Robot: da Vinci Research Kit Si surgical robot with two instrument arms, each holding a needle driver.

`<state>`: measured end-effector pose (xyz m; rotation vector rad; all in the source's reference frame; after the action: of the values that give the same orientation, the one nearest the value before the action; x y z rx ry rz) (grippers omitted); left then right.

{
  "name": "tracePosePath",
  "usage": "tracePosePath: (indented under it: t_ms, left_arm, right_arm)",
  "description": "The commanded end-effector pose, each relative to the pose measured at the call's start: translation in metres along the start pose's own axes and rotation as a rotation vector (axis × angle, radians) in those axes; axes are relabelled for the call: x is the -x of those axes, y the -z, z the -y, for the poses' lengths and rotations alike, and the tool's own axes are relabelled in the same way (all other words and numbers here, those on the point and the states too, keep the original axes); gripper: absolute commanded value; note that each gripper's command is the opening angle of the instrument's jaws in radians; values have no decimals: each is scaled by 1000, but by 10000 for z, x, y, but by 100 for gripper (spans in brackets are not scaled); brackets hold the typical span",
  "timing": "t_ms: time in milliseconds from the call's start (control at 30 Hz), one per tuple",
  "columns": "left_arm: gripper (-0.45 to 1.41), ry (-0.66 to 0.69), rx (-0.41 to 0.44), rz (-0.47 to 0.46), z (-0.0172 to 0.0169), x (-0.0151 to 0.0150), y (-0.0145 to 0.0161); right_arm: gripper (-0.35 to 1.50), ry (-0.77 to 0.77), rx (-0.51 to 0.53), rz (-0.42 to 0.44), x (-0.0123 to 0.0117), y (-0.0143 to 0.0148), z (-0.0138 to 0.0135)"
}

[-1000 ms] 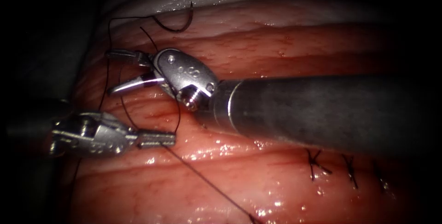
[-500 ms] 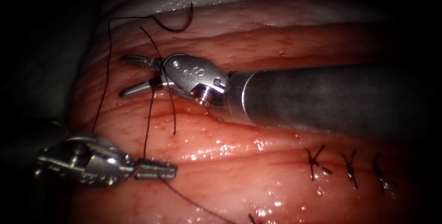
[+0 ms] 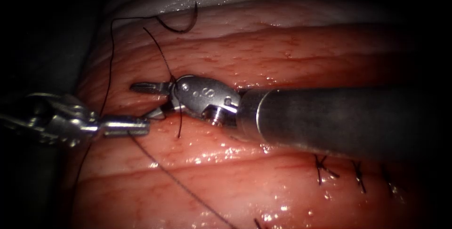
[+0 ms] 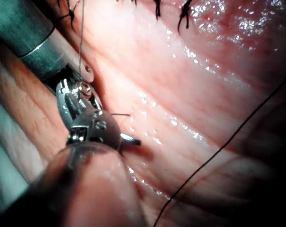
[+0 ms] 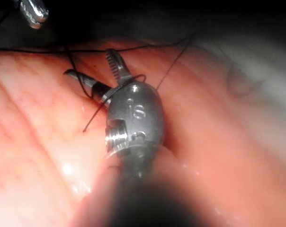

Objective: Wound Closure
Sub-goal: Wrap the suture counter-clockwise around the right hand two times.

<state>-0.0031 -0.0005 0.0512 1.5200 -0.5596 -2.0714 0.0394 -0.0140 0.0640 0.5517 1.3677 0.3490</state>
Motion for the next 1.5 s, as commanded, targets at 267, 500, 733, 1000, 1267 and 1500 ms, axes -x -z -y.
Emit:
tracePosePath:
  t_ms: [267, 500, 733, 1000, 1267, 1500]
  left_arm:
    - [-45, 8, 22, -139, 13, 41, -5]
    - [-45, 38, 50, -231, 3, 94, -13]
    - [-45, 106, 58, -256, -18, 161, -19]
    - [-45, 152, 73, -249, -56, 193, -17]
    - [-45, 175, 83, -253, -78, 177, -5]
    - [-45, 175, 79, -277, -87, 155, -15]
  right_arm:
    - [86, -75, -125, -27, 10, -12, 5]
    - [81, -137, -199, -122, 10, -6, 10]
    - [73, -212, -276, -252, 8, 1, 13]
    - [66, -276, -281, -432, -4, 13, 5]
    - [29, -330, -208, -520, -19, 37, -18]
    - [21, -358, -143, -579, -19, 43, -20]
